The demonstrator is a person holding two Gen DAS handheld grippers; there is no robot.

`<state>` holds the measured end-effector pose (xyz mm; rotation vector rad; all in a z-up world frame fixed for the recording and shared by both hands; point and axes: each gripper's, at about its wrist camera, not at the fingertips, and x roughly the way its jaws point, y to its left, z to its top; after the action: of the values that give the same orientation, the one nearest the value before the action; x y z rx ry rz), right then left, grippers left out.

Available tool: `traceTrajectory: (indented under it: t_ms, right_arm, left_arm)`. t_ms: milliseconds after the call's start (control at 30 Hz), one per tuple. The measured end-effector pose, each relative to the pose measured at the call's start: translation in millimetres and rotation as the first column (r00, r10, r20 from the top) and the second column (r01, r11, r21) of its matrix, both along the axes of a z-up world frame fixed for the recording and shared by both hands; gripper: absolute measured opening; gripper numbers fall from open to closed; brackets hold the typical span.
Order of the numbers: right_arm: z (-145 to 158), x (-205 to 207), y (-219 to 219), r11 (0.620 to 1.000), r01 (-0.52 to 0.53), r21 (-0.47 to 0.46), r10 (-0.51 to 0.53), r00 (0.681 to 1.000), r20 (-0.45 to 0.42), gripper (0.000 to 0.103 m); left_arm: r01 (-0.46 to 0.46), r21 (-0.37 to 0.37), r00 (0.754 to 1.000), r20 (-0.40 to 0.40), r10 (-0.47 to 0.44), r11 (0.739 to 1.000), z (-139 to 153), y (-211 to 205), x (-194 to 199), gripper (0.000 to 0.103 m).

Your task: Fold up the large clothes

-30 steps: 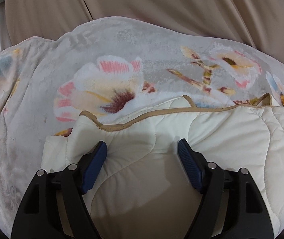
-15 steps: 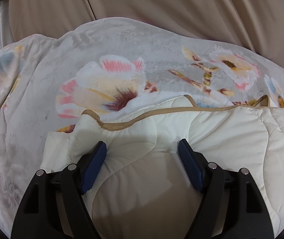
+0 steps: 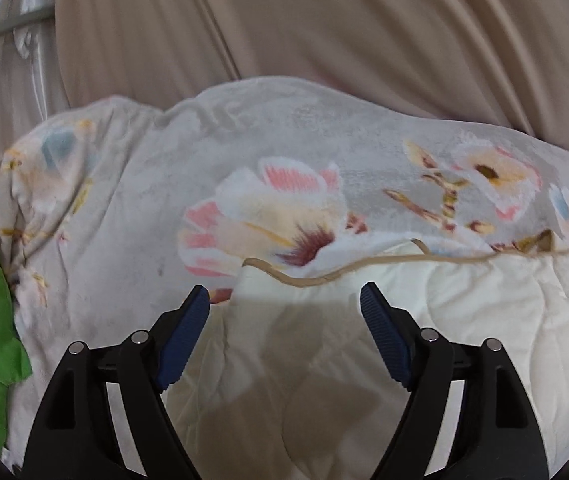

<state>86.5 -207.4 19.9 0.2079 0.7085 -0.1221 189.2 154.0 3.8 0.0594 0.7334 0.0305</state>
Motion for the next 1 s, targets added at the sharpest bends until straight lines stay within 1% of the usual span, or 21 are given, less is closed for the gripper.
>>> traceTrajectory:
  t_ms: [67, 100, 133, 167, 200, 233, 267, 300, 333, 367, 433, 467, 533, 567, 633, 667, 700, 767, 800, 900, 1000]
  right_arm:
    - [-4, 23, 21, 0.999, -0.05, -0.02, 0.049, 0.999, -0.022, 0.004]
    - [-7, 33, 30, 0.997, -0.071, -0.029, 0.07, 0.997, -0.03, 0.004]
    - [-11, 43, 39, 0.995, -0.081, -0.055, 0.079, 0.996, -0.039, 0.004]
    - [-17, 54, 45, 0.993, -0.068, -0.098, 0.063, 0.996, -0.056, 0.004]
    - [-25, 63, 46, 0.99, -0.036, -0.137, 0.026, 0.997, -0.075, 0.004]
    - [-34, 70, 43, 0.988, -0.009, -0.156, -0.006, 0.995, -0.096, 0.004]
    - [-45, 77, 31, 0.991, 0.019, -0.136, -0.036, 0.992, -0.124, 0.003]
    - [-52, 77, 16, 0.995, 0.046, -0.091, -0.059, 0.988, -0.141, 0.0]
    - [-57, 75, 1, 0.997, 0.071, -0.032, -0.074, 0.987, -0.145, 0.0]
    - [-60, 70, -17, 0.994, 0.112, 0.013, -0.109, 0.983, -0.146, 0.0]
    - [-64, 59, -42, 0.979, 0.202, -0.006, -0.2, 0.968, -0.148, 0.0]
    - [-67, 55, -52, 0.974, 0.225, -0.005, -0.223, 0.963, -0.152, 0.0]
    - [-74, 50, -66, 0.972, 0.226, 0.06, -0.214, 0.963, -0.166, 0.0]
    - [-74, 50, -68, 0.972, 0.225, 0.069, -0.211, 0.963, -0.17, 0.0]
    - [-66, 49, -63, 0.965, 0.26, 0.02, -0.253, 0.953, -0.168, 0.0]
    - [-56, 41, -56, 0.961, 0.276, -0.014, -0.275, 0.951, -0.143, 0.002]
    - [-42, 31, -46, 0.97, 0.242, -0.008, -0.242, 0.965, -0.105, 0.013]
    - [-18, 13, -24, 0.99, 0.139, 0.02, -0.138, 0.989, -0.047, 0.013]
    - [-6, 6, -7, 0.998, 0.06, 0.026, -0.059, 0.998, -0.031, 0.013]
    - [11, -5, 41, 0.993, -0.116, 0.022, 0.117, 0.993, -0.031, 0.013]
    - [6, -2, 80, 0.971, -0.231, 0.057, 0.234, 0.971, -0.057, 0.013]
  left_arm:
    - [0.006, -0.076, 0.999, -0.042, -0.009, 0.997, -5, 9, 13, 0.076]
    - [-0.006, -0.083, 0.998, -0.065, 0.001, 0.997, -11, 14, 22, 0.076]
    - [-0.029, -0.067, 0.997, -0.078, 0.024, 0.997, -17, 16, 28, 0.076]
    - [-0.051, -0.046, 0.995, -0.091, 0.047, 0.998, -24, 20, 33, 0.076]
    - [-0.06, -0.064, 0.992, -0.115, 0.052, 0.996, -33, 26, 37, 0.077]
    - [-0.062, -0.11, 0.99, -0.134, 0.047, 0.992, -38, 33, 39, 0.078]
    - [-0.066, -0.164, 0.988, -0.146, 0.042, 0.984, -43, 41, 40, 0.079]
    - [-0.069, -0.209, 0.988, -0.151, 0.037, 0.976, -46, 48, 40, 0.079]
    - [-0.069, -0.227, 0.988, -0.152, 0.035, 0.972, -48, 51, 40, 0.079]
    - [-0.068, -0.23, 0.988, -0.151, 0.033, 0.971, -49, 51, 39, 0.08]
    - [-0.066, -0.205, 0.989, -0.141, 0.037, 0.976, -50, 46, 36, 0.08]
    - [-0.065, -0.191, 0.99, -0.138, 0.039, 0.979, -50, 43, 35, 0.081]
    - [-0.065, -0.168, 0.989, -0.143, 0.041, 0.984, -50, 40, 37, 0.081]
    - [-0.065, -0.168, 0.988, -0.148, 0.04, 0.984, -50, 40, 38, 0.081]
    - [-0.071, -0.165, 0.988, -0.15, 0.046, 0.984, -44, 42, 36, 0.08]
    - [-0.069, -0.164, 0.99, -0.132, 0.048, 0.984, -35, 44, 26, 0.078]
    - [-0.059, -0.175, 0.993, -0.108, 0.04, 0.983, -26, 45, 15, 0.078]
    - [-0.021, -0.198, 0.997, -0.075, 0.006, 0.98, -10, 46, -11, 0.083]
    - [0.003, -0.206, 0.997, -0.07, -0.017, 0.978, -4, 45, -25, 0.085]
    - [0.031, -0.237, 0.995, -0.083, -0.052, 0.971, 0, 47, -62, 0.087]
    - [0.017, -0.257, 0.994, -0.099, -0.043, 0.966, -4, 55, -93, 0.087]
